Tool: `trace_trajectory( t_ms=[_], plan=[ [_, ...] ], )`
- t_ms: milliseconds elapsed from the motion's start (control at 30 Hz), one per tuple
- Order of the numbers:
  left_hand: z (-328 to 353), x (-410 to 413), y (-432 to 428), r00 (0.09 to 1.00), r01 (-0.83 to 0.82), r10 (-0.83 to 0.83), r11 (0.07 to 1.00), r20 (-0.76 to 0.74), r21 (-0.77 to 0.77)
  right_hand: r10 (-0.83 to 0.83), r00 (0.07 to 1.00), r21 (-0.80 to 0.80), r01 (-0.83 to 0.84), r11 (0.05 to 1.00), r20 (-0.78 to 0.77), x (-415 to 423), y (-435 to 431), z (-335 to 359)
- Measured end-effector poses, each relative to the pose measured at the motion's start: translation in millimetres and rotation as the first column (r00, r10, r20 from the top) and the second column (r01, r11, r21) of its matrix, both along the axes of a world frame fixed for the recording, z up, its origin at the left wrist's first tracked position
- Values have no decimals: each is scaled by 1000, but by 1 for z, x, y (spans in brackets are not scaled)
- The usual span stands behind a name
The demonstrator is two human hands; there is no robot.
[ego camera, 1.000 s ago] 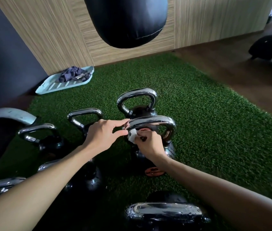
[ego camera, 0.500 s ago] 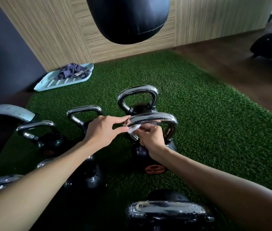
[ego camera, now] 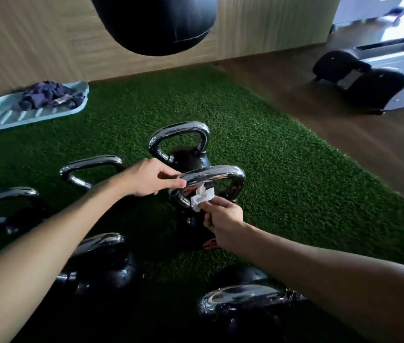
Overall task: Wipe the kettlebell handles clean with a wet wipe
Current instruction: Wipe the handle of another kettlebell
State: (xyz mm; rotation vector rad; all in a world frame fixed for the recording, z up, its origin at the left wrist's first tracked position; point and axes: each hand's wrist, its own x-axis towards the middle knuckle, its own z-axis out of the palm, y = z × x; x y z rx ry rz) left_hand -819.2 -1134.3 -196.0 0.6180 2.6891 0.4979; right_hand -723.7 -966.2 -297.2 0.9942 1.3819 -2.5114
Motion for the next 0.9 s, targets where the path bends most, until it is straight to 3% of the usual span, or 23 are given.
trace_trajectory(
  t_ms=[233, 467, 667, 900],
  plan=[
    [6, -13, -3, 991, 132, -132, 991, -19, -39, -457, 890, -62, 455, 888, -9, -5, -30, 17],
    [11, -18, -2, 973, 202, -215, 969, -83, -142, -498, 860, 273, 509, 816, -114, -14, -70, 17],
    [7, -23, -1, 958, 210, -245, 952, -146, -223, -684, 722, 401, 661, 635, -107, -21, -55, 20],
    [9, -17, -1, 956, 202, -241, 954, -166, -224, -731, 677, 563, 638, 525, -85, -25, -49, 27]
  ],
)
